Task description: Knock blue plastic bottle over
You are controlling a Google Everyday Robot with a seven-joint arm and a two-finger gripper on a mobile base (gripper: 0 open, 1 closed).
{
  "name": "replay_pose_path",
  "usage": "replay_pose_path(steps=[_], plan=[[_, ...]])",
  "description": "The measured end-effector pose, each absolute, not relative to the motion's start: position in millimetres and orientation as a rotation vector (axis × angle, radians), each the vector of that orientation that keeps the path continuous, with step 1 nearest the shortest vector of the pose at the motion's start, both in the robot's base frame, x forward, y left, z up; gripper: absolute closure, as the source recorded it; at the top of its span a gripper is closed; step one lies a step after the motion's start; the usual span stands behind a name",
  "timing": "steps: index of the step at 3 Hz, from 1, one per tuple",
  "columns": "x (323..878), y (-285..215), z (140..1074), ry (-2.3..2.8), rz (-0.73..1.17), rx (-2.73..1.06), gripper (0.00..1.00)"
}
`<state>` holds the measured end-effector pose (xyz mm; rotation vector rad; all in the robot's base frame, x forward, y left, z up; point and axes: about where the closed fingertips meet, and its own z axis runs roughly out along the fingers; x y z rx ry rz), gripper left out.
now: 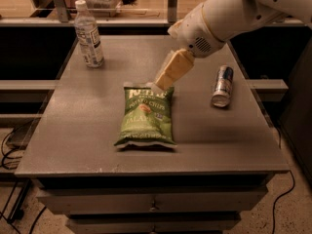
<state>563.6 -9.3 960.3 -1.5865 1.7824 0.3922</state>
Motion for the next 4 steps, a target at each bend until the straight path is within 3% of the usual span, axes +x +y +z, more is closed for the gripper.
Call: replay_pose_path(steps=[2,4], plan=[[578.4,7.5,958.5,1.796,0.408,-1.553,0.0],[632.0,61.7,953.9,1.719,0.507,-1.498,0.0]])
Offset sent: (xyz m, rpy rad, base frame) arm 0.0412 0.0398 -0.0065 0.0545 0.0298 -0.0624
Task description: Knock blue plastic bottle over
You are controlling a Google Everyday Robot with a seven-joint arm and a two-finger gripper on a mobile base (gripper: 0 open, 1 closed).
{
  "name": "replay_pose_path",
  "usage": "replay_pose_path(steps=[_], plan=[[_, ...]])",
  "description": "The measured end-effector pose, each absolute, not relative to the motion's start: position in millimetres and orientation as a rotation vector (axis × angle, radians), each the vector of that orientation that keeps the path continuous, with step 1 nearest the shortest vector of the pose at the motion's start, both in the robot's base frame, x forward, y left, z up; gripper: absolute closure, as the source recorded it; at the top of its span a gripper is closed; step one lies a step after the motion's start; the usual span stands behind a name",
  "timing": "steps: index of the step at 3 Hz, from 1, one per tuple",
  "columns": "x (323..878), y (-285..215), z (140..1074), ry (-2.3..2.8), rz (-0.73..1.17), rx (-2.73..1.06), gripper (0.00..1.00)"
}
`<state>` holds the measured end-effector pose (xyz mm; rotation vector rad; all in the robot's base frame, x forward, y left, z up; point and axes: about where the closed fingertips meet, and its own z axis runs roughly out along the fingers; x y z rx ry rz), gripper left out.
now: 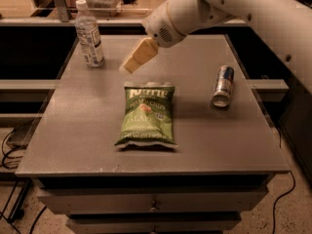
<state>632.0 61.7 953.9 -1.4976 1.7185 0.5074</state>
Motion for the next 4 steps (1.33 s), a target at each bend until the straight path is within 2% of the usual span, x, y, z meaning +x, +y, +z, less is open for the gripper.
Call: replay_pose_path(steps=[1,3,4], plan=[[659.4,81.1,950.9,1.669,0.565,-1.471,0.0],[672.2,88.9,945.4,1.677,0.589,-1.452,0.0],[683.7,109.2,934.9,1.66,0.629,-1.419,0.0]])
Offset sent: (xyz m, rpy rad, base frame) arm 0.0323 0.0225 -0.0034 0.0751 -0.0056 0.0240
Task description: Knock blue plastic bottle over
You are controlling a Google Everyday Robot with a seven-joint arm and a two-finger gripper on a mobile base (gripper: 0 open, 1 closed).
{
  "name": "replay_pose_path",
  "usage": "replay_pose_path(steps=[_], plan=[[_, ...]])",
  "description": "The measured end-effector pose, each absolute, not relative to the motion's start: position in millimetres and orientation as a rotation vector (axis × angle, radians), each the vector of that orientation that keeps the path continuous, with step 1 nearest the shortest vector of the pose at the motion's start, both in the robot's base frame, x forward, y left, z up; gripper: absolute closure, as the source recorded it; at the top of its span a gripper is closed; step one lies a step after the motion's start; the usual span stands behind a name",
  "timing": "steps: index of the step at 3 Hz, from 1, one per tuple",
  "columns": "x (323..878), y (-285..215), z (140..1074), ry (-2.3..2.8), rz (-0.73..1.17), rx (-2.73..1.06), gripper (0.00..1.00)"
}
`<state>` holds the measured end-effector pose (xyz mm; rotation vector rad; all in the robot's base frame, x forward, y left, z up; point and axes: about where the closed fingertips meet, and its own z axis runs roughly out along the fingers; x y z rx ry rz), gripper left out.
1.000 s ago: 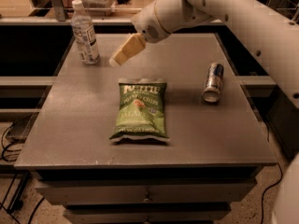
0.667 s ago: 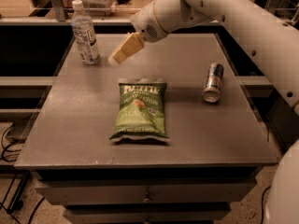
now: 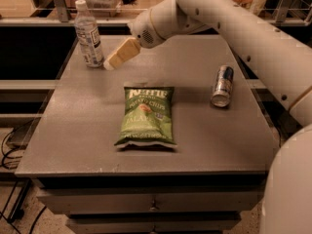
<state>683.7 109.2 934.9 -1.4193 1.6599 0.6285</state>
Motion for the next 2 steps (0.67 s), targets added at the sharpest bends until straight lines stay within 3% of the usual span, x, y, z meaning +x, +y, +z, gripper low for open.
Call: replay_pose_path(steps=[2], plan=[[722.0,159.9,921.7,1.611,0.691,-1.315,0.0]])
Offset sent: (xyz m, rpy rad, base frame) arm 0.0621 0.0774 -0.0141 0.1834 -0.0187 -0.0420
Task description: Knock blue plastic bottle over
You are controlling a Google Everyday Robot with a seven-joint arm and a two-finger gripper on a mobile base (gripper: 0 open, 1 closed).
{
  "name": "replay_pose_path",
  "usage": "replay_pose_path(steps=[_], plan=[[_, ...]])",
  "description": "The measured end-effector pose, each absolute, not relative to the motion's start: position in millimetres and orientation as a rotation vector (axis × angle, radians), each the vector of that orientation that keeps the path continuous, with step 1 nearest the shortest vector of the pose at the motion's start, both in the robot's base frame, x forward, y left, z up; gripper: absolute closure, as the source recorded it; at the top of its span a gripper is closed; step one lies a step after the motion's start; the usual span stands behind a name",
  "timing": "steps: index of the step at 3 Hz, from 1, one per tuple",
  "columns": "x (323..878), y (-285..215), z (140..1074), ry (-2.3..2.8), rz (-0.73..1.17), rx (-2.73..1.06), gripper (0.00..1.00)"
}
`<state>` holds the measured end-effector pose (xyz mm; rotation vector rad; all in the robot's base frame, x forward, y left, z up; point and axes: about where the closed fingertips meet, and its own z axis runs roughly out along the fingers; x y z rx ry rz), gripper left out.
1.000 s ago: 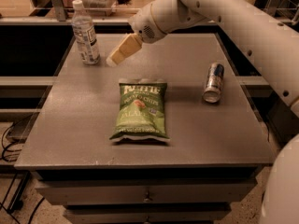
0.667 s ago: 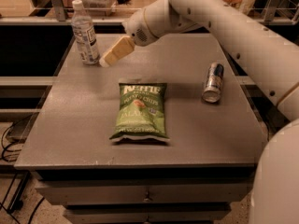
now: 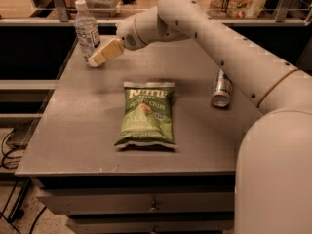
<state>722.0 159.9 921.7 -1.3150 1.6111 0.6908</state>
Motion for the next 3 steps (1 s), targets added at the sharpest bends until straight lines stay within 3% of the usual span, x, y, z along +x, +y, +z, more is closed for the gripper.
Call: replay_pose_path(steps=[2,3], plan=[[757.7,214.1,927.3,1.502,0.747,-1.287,0.0],[767.2,232.9,932.9,1.45,0.776,-1.297,0.18]])
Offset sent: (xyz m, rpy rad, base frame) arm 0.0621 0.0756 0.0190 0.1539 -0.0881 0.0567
